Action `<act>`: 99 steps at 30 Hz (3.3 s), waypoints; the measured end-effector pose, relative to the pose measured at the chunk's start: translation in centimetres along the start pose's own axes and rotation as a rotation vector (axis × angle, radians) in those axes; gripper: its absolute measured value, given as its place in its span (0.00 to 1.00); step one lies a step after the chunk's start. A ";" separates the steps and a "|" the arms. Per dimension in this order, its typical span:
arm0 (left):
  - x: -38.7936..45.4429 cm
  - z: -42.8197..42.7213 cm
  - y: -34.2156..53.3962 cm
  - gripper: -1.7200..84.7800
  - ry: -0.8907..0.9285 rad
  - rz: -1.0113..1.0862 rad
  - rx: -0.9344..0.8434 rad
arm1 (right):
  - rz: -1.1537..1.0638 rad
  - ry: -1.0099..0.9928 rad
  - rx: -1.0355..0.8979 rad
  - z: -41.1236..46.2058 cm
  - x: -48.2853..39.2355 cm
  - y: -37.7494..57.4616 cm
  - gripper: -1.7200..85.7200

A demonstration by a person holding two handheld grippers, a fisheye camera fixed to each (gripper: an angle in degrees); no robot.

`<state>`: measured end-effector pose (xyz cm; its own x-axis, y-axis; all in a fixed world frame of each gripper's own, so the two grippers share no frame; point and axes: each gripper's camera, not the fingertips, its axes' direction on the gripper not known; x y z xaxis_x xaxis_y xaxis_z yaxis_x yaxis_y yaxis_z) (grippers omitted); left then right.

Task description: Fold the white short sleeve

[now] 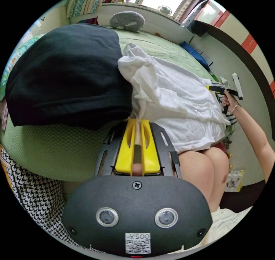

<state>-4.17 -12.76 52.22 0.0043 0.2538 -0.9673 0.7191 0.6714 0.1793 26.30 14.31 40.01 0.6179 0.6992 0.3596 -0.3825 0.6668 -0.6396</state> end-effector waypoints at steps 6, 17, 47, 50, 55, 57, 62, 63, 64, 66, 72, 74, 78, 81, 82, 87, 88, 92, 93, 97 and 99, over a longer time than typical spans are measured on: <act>2.3 0.0 -0.9 0.06 -0.003 0.050 0.016 | 0.071 0.053 0.061 -3.0 2.6 -3.8 0.02; 1.8 -1.3 1.8 0.14 0.020 0.032 0.004 | 0.025 -0.016 0.036 -7.1 2.0 2.4 0.13; 5.9 -3.7 2.9 0.07 0.036 0.059 -0.021 | 0.140 0.064 -0.048 -12.1 0.0 15.8 0.00; 6.0 -3.2 3.9 0.08 0.023 0.073 -0.048 | 0.157 0.058 -0.064 -12.2 0.2 17.2 0.00; 4.8 -2.1 6.0 0.09 -0.056 -0.003 -0.107 | 0.206 0.008 -0.169 -10.0 0.0 18.8 0.03; 5.0 -2.8 6.5 0.10 -0.089 0.033 -0.087 | 0.184 0.017 -0.155 -10.4 -0.4 19.0 0.05; 7.7 -5.0 4.6 0.17 -0.089 0.178 0.015 | 0.012 -0.053 -0.038 -13.4 -3.6 16.7 0.11; 8.1 -5.0 4.2 0.17 -0.082 0.191 0.022 | -0.009 -0.057 -0.019 -13.7 -4.2 16.3 0.11; 9.0 -4.9 3.4 0.19 -0.062 0.219 0.037 | -0.036 -0.060 0.005 -14.0 -5.3 15.4 0.12; 10.3 -4.1 2.0 0.21 -0.025 0.257 0.038 | -0.081 -0.065 0.005 -13.7 -7.2 14.0 0.12; 13.0 -0.5 -2.3 0.20 -0.006 0.309 0.021 | -0.198 -0.021 -0.068 -11.2 -12.2 10.1 0.16; 13.7 0.6 -3.3 0.19 -0.020 0.335 0.008 | -0.199 -0.041 -0.066 -10.5 -13.0 8.9 0.17; 14.5 2.4 -3.6 0.18 -0.007 0.353 -0.043 | -0.169 -0.094 -0.070 -9.5 -13.4 7.6 0.18; 15.0 3.8 -3.1 0.18 -0.031 0.365 -0.078 | -0.166 -0.103 -0.096 -8.4 -14.1 7.6 0.17; 15.1 4.4 -2.9 0.18 -0.039 0.362 -0.093 | -0.177 -0.084 -0.101 -8.0 -14.4 7.8 0.17; 16.3 5.1 -2.2 0.18 -0.095 0.406 -0.087 | -0.165 -0.050 -0.071 -7.8 -15.2 9.0 0.17; 16.6 5.2 -2.2 0.18 -0.107 0.404 -0.095 | -0.159 -0.048 -0.067 -7.9 -15.3 9.2 0.16; 17.0 4.9 -2.6 0.17 -0.103 0.366 -0.125 | -0.149 -0.046 -0.061 -8.5 -15.1 9.8 0.12; 17.0 4.8 -2.5 0.16 -0.106 0.363 -0.124 | -0.142 -0.046 -0.060 -8.7 -15.1 9.9 0.10; 17.8 2.6 -1.9 0.07 -0.150 0.367 -0.085 | -0.134 -0.053 -0.038 -11.0 -14.6 11.2 0.02; 18.2 1.4 -1.7 0.04 -0.196 0.380 -0.055 | -0.151 -0.057 -0.010 -12.2 -14.5 12.1 0.01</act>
<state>-4.29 -10.26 34.00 0.3972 0.3570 -0.8455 0.6029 0.5931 0.5336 21.07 9.12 18.78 0.6281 0.6048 0.4897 -0.2814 0.7632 -0.5816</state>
